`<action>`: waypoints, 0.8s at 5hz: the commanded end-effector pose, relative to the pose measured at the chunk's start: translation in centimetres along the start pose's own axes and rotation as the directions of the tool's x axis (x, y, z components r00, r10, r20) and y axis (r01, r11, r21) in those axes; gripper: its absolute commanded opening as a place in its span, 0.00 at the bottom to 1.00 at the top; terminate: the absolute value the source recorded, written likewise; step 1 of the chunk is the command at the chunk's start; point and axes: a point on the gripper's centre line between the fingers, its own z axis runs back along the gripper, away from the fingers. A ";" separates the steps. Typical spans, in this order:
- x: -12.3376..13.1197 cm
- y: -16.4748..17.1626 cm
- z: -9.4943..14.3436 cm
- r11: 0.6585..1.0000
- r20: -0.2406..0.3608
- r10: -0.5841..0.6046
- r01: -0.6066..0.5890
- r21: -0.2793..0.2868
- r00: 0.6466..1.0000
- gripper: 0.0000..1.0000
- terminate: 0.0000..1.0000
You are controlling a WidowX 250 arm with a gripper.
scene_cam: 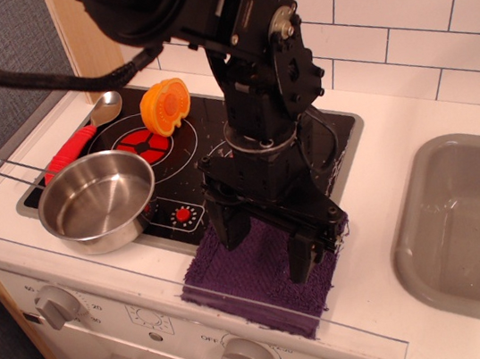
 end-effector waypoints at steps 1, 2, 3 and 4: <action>0.0 0.0 0.0 1.000 0.000 0.000 0.000 0.000 1.000 1.00 0.00; 0.2 4.8 1.8 0.996 0.079 0.088 -0.089 0.016 0.993 1.00 0.00; 0.1 9.4 3.1 0.990 0.100 0.142 -0.143 -0.003 0.985 1.00 0.00; -0.1 14.6 3.8 0.973 0.126 0.227 -0.229 0.002 0.966 1.00 0.00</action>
